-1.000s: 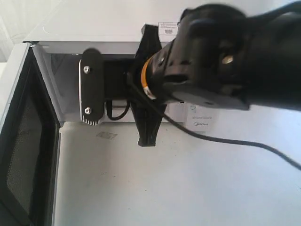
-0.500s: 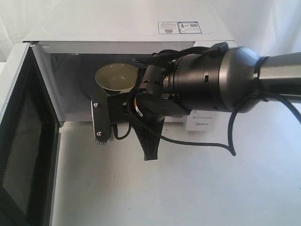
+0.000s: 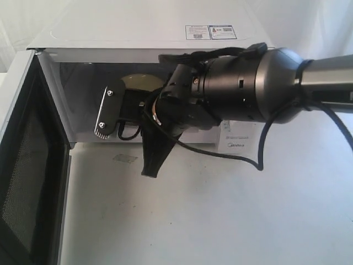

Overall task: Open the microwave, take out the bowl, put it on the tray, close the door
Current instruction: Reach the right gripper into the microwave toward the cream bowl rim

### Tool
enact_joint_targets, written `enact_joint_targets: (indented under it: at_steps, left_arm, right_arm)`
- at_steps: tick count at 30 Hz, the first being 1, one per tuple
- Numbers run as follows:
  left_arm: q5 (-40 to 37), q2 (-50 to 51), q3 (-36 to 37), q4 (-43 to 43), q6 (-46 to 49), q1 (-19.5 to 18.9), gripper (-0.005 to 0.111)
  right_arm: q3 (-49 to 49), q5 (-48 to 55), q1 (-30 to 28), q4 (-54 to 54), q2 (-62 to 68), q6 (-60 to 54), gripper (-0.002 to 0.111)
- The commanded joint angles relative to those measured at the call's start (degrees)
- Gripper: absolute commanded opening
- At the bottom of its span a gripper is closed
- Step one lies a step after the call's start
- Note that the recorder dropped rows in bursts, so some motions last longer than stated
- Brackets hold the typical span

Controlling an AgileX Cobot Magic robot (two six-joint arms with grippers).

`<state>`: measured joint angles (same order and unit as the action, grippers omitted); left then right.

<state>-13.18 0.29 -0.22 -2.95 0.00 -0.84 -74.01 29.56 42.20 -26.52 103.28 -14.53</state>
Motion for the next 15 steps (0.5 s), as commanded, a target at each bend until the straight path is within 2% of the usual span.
enact_joint_targets:
  at_steps: [1, 3, 6, 11, 12, 14, 15]
  left_arm:
    - [-0.1, -0.3, 0.2, -0.4, 0.0, -0.2, 0.0]
    - [-0.1, -0.3, 0.2, -0.4, 0.0, -0.2, 0.0]
    - [-0.1, -0.3, 0.2, -0.4, 0.0, -0.2, 0.0]
    - [-0.1, -0.3, 0.2, -0.4, 0.0, -0.2, 0.0]
    - [-0.1, -0.3, 0.2, -0.4, 0.0, -0.2, 0.0]
    - [-0.1, -0.3, 0.2, -0.4, 0.0, -0.2, 0.0]
    - [-0.1, -0.3, 0.2, -0.4, 0.0, -0.2, 0.0]
  right_arm:
    - [-3.7, 1.7, -2.5, 16.9, 0.3, -16.1, 0.0]
    - [-5.6, 6.7, -2.8, 27.9, 0.3, -30.3, 0.0]
    - [-6.3, 8.6, -2.7, 32.5, 0.3, -42.8, 0.0]
    - [-6.3, -0.5, -2.7, 32.0, 1.4, -42.2, 0.001]
    - [-6.3, -0.6, -2.7, 32.0, 1.6, -42.2, 0.004]
    - [-6.3, -0.5, -2.7, 32.0, 2.0, -42.2, 0.016]
    - [-6.3, -0.6, -2.7, 31.8, 2.3, -42.2, 0.028]
